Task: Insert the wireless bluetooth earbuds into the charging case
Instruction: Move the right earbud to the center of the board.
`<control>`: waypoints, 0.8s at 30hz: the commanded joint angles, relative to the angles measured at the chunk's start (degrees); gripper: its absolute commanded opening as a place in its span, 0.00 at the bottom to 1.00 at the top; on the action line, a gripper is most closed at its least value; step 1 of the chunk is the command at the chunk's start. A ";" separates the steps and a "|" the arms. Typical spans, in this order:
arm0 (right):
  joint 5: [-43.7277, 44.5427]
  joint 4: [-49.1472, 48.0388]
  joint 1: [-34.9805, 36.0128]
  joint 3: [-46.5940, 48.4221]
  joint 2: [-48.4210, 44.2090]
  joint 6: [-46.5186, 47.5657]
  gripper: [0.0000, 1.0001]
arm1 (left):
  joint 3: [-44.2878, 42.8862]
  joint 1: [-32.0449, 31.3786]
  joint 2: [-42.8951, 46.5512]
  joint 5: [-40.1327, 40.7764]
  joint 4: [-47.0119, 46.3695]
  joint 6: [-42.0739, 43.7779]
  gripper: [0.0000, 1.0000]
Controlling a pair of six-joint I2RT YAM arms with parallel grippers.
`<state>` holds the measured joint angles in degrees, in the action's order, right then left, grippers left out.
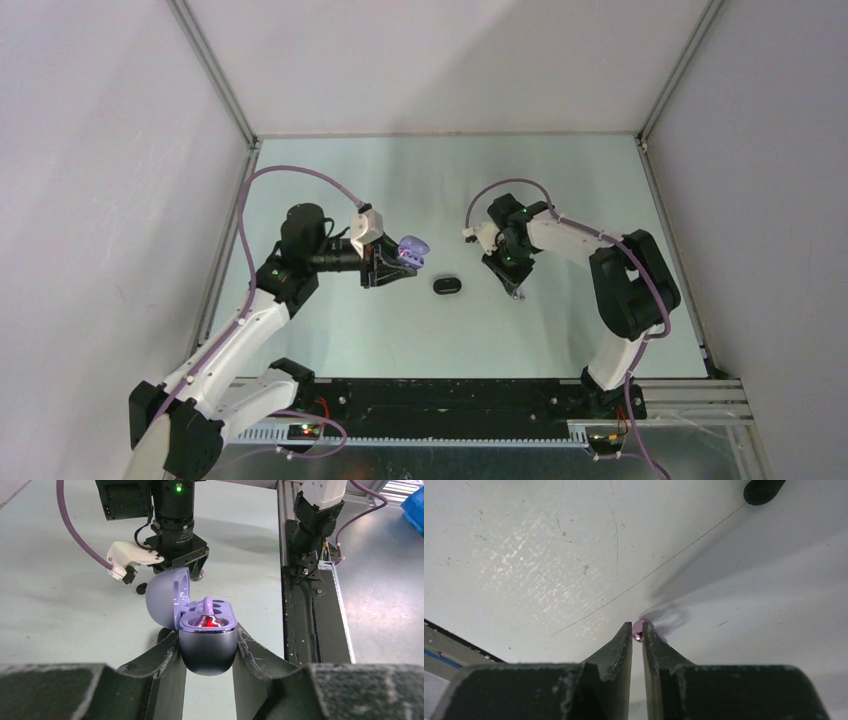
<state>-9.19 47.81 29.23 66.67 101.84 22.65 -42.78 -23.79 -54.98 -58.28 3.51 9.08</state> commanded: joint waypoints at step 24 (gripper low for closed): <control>-4.92 4.64 0.30 -0.51 -3.21 2.64 0.16 | -0.35 0.41 0.83 -1.47 -2.01 -0.39 0.09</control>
<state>-15.42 50.26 29.17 66.39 98.89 23.88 -42.78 -23.75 -54.98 -58.70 3.51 9.04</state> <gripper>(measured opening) 0.172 0.375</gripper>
